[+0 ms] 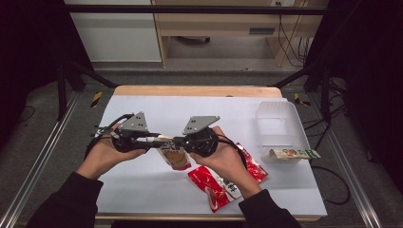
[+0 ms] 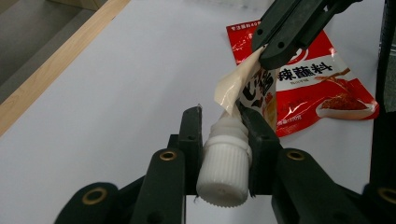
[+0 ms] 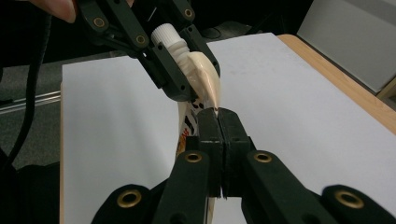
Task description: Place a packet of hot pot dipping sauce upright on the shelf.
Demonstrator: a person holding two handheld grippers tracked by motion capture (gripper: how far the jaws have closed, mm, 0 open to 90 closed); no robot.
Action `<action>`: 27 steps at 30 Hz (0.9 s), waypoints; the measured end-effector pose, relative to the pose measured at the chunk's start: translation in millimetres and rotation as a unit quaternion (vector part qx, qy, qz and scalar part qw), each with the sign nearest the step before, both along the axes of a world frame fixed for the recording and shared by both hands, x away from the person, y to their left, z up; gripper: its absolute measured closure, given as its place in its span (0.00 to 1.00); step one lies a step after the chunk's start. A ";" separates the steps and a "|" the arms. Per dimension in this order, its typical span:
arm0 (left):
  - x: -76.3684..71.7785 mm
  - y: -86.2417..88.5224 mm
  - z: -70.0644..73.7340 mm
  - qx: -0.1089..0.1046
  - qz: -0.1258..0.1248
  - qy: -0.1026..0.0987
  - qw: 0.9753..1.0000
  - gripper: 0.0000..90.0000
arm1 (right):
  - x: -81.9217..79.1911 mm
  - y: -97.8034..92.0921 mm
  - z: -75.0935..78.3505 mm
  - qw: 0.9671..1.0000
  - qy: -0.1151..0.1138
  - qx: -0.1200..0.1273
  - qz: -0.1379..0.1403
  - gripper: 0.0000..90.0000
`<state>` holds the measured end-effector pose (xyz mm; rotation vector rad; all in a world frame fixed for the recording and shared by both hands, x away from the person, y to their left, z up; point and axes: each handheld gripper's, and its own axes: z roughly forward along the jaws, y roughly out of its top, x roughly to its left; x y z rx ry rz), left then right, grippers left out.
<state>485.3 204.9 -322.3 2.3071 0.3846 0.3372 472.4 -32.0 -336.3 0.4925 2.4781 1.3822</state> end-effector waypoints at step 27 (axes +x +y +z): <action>-3.4 -21.0 17.0 0.063 -0.033 -0.023 0.997 0.81 | -1.2 -2.9 16.3 0.989 -0.047 -0.137 0.004 0.60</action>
